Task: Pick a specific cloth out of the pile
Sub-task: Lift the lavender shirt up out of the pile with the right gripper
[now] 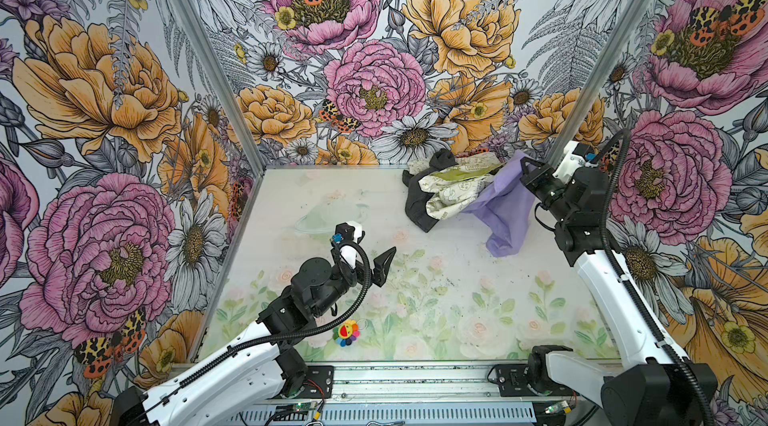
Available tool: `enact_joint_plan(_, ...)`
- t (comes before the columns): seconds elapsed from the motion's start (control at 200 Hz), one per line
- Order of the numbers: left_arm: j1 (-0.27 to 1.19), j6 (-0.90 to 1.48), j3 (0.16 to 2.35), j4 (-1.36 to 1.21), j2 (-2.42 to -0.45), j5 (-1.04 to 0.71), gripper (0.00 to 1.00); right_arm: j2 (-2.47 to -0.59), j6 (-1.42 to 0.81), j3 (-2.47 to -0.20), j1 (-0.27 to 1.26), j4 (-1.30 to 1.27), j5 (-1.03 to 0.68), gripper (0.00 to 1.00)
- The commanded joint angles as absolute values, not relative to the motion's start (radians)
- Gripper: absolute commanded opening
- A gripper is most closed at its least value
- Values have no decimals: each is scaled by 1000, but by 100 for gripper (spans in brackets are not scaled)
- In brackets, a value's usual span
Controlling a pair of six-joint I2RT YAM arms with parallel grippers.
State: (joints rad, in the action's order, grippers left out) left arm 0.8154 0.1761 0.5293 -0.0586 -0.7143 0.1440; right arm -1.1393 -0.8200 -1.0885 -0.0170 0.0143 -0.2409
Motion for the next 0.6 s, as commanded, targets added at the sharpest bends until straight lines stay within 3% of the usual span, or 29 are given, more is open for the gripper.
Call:
enact_joint_plan(0.0,824,168,545,-86,-703,123,99,-1111,-791,-1182,-9,-132,-246,0)
enact_joint_plan(0.591,823,176,542,-86,-696,118,99,-1100,-705,-1365,20,-208,-305,0)
